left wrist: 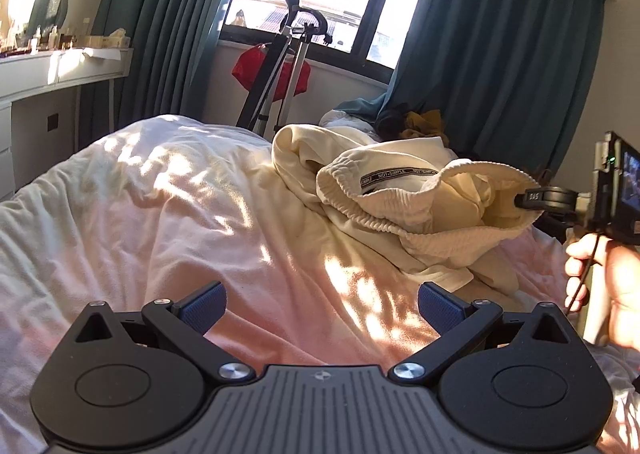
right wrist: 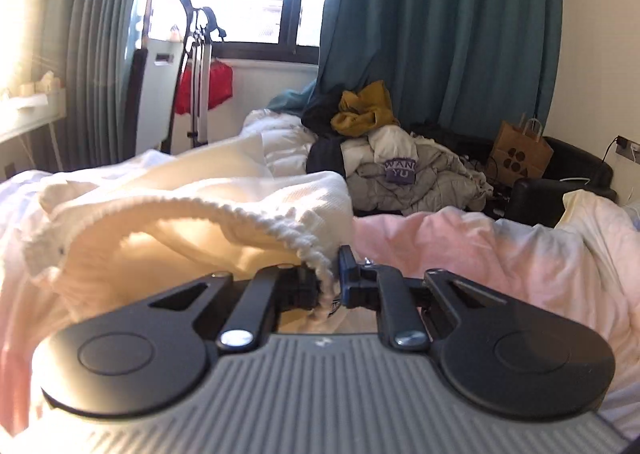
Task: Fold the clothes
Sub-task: 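Grasp the ribbed cuff with the right gripper while the left gripper grasps the other cuff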
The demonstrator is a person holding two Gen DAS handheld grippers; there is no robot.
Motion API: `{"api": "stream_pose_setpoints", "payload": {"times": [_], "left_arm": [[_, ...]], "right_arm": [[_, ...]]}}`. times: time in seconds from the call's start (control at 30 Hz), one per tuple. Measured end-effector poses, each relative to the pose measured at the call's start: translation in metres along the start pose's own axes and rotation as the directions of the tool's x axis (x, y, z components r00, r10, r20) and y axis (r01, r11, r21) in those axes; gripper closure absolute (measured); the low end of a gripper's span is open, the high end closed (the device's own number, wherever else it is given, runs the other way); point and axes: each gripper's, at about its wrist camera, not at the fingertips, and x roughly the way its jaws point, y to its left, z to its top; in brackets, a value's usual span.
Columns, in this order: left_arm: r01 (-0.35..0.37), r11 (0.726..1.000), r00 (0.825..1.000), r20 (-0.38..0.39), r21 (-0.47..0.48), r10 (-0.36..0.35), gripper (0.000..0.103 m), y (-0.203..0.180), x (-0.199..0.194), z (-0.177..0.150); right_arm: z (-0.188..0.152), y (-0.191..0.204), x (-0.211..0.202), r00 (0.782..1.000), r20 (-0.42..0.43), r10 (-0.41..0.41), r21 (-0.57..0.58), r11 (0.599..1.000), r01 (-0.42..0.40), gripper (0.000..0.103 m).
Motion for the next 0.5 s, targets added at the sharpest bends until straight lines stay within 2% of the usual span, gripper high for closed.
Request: {"api": "stream_pose_setpoints", "payload": {"times": [0.13,0.33,0.5], "left_arm": [[0.017,1.000,1.000,0.022,-0.004,-0.017,0.000,-0.005,-0.011,0.003],[0.059,0.998,0.998,0.037,-0.033,-0.058,0.000,-0.007,-0.035,0.007],[0.148,0.976,0.989,-0.005,-0.162,-0.151,0.002,0.002,-0.047,0.001]], "right_arm": [[0.008,-0.009,-0.054,0.997,0.041,0.064,0.062,0.996,-0.066,0.091],[0.003,-0.018,-0.136,0.983,0.089,0.160,0.069,0.984,-0.166,0.091],[-0.005,-0.029,-0.195,0.969,0.099,0.226,0.102,0.966,-0.236,0.092]]}}
